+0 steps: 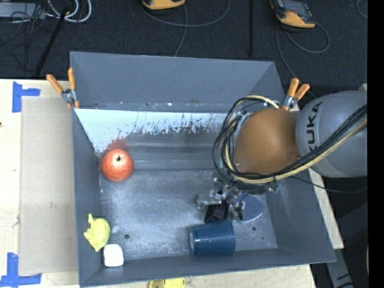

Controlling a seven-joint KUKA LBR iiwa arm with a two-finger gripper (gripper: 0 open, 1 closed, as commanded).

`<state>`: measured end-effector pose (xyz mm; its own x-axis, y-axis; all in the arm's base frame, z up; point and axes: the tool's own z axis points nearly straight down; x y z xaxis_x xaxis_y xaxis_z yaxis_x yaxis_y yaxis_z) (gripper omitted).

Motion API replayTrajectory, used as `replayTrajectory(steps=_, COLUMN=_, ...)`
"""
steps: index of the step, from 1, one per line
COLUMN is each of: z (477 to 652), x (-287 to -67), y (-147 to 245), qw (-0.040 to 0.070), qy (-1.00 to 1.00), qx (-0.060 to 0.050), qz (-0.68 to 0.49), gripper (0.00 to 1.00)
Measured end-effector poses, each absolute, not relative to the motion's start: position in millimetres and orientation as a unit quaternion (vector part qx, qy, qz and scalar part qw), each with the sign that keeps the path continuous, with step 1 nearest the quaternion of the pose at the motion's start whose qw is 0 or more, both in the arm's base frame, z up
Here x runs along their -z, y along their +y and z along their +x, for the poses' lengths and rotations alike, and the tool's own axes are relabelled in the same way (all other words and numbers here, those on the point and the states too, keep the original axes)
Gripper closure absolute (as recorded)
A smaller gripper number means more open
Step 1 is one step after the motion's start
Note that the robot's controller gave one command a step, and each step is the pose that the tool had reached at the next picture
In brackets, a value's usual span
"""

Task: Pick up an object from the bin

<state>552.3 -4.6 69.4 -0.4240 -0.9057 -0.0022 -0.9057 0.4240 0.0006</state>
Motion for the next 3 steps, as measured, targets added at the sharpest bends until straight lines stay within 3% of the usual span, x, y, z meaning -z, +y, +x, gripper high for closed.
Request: replayTrajectory(steps=3, z=552.1, x=-69.5, y=-4.6, qw=0.001, qy=0.844, qx=-0.001, qz=-0.536, gripper=1.0)
